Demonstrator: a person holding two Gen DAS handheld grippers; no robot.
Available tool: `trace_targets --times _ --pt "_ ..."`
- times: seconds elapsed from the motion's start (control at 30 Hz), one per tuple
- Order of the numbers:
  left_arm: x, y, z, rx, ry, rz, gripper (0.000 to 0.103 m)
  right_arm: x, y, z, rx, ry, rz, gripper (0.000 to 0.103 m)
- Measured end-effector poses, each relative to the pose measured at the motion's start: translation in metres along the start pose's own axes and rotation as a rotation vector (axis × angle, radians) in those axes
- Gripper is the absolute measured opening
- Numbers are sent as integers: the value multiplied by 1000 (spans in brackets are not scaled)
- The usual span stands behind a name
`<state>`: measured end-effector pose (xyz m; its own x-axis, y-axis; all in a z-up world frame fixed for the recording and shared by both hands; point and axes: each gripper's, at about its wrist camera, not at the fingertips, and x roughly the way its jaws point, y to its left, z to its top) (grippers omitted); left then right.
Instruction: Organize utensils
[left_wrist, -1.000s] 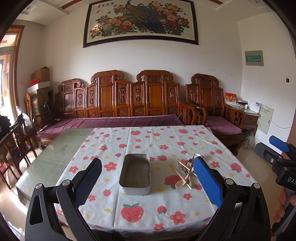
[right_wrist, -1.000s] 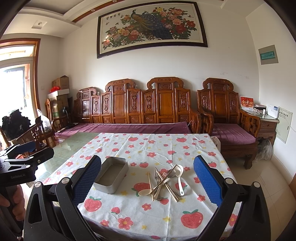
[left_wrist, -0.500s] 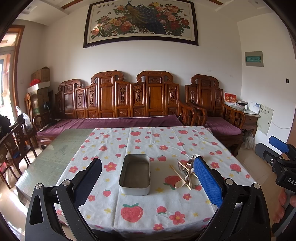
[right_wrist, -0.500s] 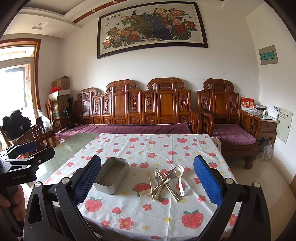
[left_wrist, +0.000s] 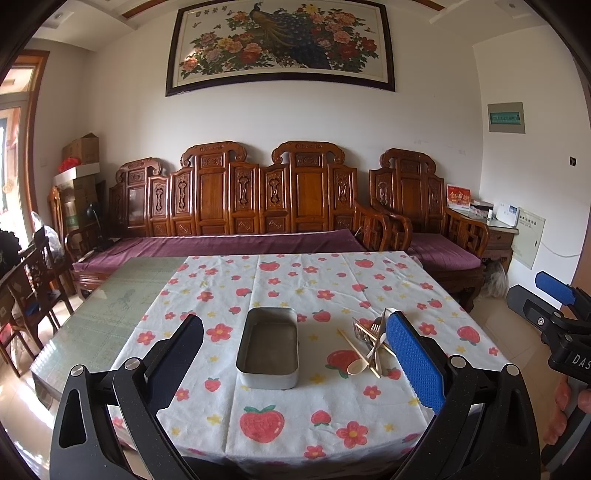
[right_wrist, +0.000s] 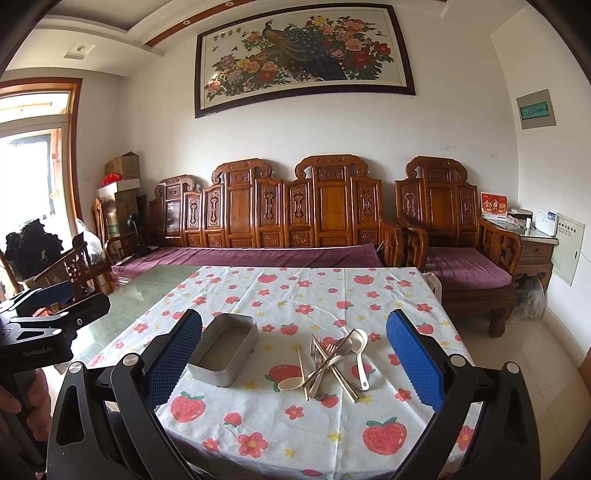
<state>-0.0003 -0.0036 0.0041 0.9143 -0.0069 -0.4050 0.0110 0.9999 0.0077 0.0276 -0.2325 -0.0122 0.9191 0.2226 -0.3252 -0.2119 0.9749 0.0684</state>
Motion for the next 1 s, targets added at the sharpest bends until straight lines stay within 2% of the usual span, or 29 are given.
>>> trace_targets --times 0.47,0.57,0.6,0.73,1.0 --pt "-3 -7 7 3 6 -6 96 0 3 1 1 3 -1 101" --pt "4 -8 5 5 24 -9 96 5 12 1 2 14 -6 101" --pt "7 -7 4 5 32 -12 96 -5 4 3 4 16 -5 101" --pt "21 -5 -4 4 66 -21 96 0 1 1 11 35 -8 101" --pt "58 -6 -25 21 135 -44 96 39 -12 -23 8 99 -4 101"
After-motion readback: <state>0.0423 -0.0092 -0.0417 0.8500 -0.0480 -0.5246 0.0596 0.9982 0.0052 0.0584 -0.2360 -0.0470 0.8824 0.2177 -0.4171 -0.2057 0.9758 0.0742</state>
